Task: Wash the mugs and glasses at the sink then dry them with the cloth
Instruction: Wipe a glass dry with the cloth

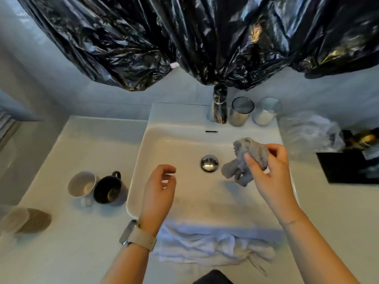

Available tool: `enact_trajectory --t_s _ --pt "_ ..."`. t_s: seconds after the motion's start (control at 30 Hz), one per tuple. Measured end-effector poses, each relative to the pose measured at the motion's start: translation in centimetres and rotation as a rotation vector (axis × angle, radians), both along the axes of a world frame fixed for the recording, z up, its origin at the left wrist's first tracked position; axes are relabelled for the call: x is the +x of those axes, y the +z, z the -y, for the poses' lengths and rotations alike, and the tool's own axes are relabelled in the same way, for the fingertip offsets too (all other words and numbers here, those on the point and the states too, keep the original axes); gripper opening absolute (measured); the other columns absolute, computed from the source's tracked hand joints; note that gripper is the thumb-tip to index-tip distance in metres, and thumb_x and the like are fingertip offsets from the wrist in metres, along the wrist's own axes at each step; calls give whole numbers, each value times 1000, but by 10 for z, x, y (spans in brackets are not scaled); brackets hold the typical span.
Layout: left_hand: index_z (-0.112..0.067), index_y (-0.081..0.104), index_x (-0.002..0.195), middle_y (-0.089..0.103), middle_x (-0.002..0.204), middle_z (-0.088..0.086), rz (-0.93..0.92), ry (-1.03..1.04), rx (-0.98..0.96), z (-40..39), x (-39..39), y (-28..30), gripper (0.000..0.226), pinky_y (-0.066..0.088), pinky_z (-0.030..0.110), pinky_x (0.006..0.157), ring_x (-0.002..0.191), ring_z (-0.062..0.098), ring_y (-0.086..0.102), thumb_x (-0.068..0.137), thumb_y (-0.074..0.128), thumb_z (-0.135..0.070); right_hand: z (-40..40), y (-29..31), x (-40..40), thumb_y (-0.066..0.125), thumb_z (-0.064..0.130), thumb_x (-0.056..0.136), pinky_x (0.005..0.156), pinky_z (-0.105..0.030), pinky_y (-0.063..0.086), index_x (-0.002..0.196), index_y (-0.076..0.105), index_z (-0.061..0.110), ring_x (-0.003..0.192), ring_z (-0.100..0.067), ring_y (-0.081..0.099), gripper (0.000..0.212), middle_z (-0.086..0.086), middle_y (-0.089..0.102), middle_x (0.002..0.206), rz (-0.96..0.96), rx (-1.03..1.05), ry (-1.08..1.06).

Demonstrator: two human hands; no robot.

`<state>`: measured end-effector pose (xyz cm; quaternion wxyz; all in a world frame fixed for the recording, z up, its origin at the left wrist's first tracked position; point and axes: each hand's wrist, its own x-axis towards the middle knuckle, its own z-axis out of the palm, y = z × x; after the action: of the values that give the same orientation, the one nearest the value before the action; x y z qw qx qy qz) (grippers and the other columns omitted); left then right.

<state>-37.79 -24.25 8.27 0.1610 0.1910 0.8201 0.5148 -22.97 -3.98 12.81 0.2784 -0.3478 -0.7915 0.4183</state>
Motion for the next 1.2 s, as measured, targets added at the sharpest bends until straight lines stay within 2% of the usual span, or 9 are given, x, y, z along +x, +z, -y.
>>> enact_trajectory --t_s 0.1,0.27,0.33,0.57,0.67,0.8,0.97,1.1,1.2 --pt "-25 62 100 64 103 -15 14 -193 -20 -61 16 6 20 43 5 71 90 -6 58 93 56 -7 -33 4 21 61 39 88 88 -13 44 104 59 36 106 0 58 16 2 55 120 -157 -247 -40" --pt "-24 61 101 64 104 -11 61 -358 -55 -162 19 3 18 45 15 73 87 2 59 93 57 -8 -83 3 40 62 46 85 87 -34 51 103 72 21 100 -16 70 33 -3 76 101 -256 -703 -133" --pt "-22 57 109 61 114 -5 125 -327 -26 -202 17 -2 20 45 21 76 93 10 58 94 60 -9 -98 -1 42 62 48 81 89 -36 52 106 72 19 100 -17 70 39 -4 75 102 -246 -766 -158" --pt "-4 31 144 39 141 13 118 9 47 -290 -5 -35 80 39 40 108 126 26 44 81 80 -14 -128 -26 39 65 50 75 77 -26 52 105 72 22 96 -10 70 42 3 75 101 -205 -852 -213" --pt "-9 28 145 41 141 6 95 -23 115 -303 -19 -49 88 37 28 111 129 19 42 77 84 -13 -137 -34 36 64 48 77 75 -25 51 99 76 26 94 -9 71 33 3 76 102 -231 -910 -206" --pt "-15 27 144 48 134 0 47 -72 169 -316 -35 -59 92 39 1 91 111 -3 51 74 86 -12 -140 -42 29 63 38 86 79 -26 52 101 75 25 99 -11 70 23 3 75 104 -249 -933 -186" --pt "-24 39 130 57 127 0 51 -120 183 -310 -38 -56 77 49 28 103 115 10 57 71 88 -17 -136 -43 27 64 42 81 83 -31 51 108 72 20 102 -15 69 36 0 75 106 -254 -927 -206" --pt "-18 44 134 57 130 -2 -64 -232 170 -261 -16 -49 80 44 11 97 120 6 54 69 90 -22 -126 -37 28 61 34 90 83 -32 52 107 73 19 100 -16 70 26 -2 75 104 -268 -912 -234" --pt "-30 43 130 55 126 -17 -132 -390 127 -220 -5 -37 79 38 1 91 116 -14 49 67 91 -24 -114 -30 30 59 32 93 78 -28 52 105 73 17 97 -14 71 23 -2 76 102 -297 -895 -255"
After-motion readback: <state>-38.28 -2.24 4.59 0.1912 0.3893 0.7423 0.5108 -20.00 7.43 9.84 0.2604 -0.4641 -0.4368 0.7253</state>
